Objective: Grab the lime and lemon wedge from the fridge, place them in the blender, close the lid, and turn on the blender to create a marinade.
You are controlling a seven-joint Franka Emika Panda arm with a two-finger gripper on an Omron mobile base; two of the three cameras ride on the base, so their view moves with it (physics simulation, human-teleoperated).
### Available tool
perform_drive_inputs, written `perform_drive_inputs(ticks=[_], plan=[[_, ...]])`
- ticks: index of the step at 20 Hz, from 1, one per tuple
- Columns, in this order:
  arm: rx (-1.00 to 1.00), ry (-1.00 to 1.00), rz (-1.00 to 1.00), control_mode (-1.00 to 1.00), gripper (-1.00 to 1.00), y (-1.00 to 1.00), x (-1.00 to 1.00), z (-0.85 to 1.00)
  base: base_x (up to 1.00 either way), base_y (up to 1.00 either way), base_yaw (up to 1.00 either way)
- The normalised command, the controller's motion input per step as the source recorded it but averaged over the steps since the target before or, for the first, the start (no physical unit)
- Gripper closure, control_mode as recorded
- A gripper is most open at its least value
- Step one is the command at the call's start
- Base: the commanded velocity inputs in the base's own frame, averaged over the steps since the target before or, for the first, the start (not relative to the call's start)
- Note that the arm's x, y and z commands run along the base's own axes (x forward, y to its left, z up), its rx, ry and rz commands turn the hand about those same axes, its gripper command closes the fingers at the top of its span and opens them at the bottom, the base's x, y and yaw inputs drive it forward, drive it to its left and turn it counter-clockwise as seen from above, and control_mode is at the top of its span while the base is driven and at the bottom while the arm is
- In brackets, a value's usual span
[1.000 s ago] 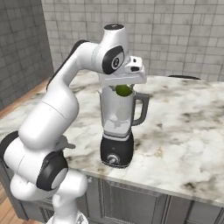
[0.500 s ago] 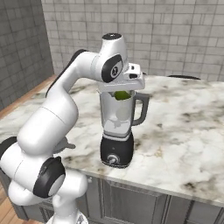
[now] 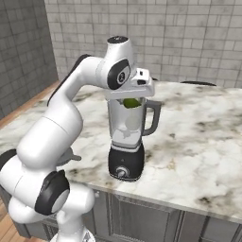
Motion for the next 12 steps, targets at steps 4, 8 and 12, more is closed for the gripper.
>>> perform_drive_inputs(ticks=[4,8,12], plan=[[0.00,-0.04,-0.04,-1.00,-1.00,0.20,0.00,0.23,0.00,0.00,0.00],[0.00,-0.07,-0.05,-1.00,-1.00,0.27,-0.14,0.26,0.00,0.00,0.00],[0.00,-0.11,-0.03,-1.00,-1.00,0.34,-0.31,0.20,0.00,0.00,0.00]])
